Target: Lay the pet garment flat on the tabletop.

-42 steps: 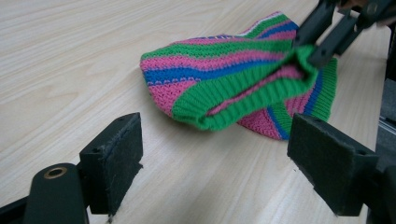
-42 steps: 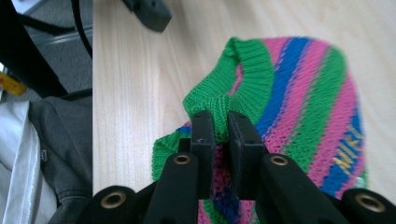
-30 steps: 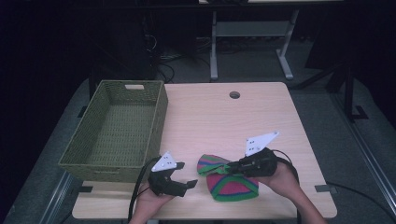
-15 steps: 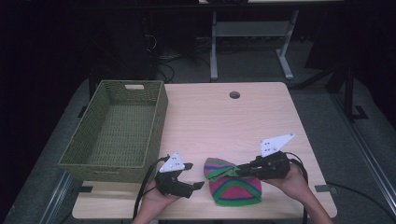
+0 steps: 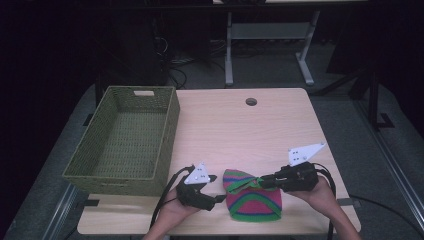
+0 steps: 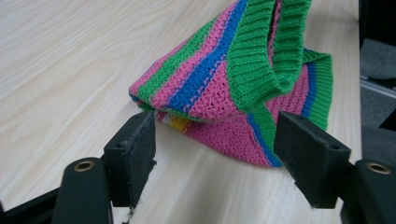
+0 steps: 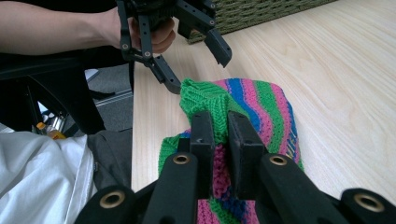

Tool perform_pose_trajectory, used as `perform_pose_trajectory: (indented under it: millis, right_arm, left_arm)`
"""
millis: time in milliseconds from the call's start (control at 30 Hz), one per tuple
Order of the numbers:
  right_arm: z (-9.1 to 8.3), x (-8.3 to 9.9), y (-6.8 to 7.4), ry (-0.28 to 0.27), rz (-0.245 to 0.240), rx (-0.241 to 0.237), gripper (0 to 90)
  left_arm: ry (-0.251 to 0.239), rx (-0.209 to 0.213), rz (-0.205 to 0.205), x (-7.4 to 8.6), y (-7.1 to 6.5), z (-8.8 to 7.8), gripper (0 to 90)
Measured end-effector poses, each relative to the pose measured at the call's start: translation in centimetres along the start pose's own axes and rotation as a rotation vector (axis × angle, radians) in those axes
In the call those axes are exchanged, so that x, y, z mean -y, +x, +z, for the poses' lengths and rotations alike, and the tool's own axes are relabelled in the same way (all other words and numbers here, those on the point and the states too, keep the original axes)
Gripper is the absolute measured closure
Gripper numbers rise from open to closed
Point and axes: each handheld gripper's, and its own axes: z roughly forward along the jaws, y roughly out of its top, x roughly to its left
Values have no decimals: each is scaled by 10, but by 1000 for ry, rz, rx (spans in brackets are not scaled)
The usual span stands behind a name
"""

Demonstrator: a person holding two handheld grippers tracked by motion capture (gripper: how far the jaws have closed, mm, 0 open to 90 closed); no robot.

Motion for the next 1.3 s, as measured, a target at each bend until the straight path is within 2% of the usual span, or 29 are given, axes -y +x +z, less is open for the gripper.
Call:
perform_pose_trajectory:
  millis: [167, 333, 467, 600, 767, 833, 1067, 1300]
  right_arm:
    - [-4, 2, -3, -7, 11, -15, 810]
    - [-3, 3, -5, -6, 17, -22, 809]
    - [-3, 3, -6, -1, 17, -25, 809]
    - [-6, 5, -6, 5, 25, -22, 809]
    - [-11, 9, -8, -1, 33, -17, 809]
    - [-13, 10, -8, 0, 39, -13, 809]
    - [-16, 15, -12, 11, 53, 1, 811]
    - [-15, 16, -12, 21, 54, 6, 811]
  left_arm:
    - [22, -14, 60, -3, -1, 11, 328]
    - [17, -50, 91, -4, -1, 20, 376]
    - [-3, -62, 123, -5, -1, 24, 497]
    - [-35, -50, 166, -9, -4, 24, 641]
    - [-45, -15, 182, -11, -5, 27, 797]
    - [-41, 0, 184, -11, -5, 27, 826]
    - [-50, 35, 179, -12, -6, 21, 844]
    - [-53, 50, 182, -13, -8, 15, 852]
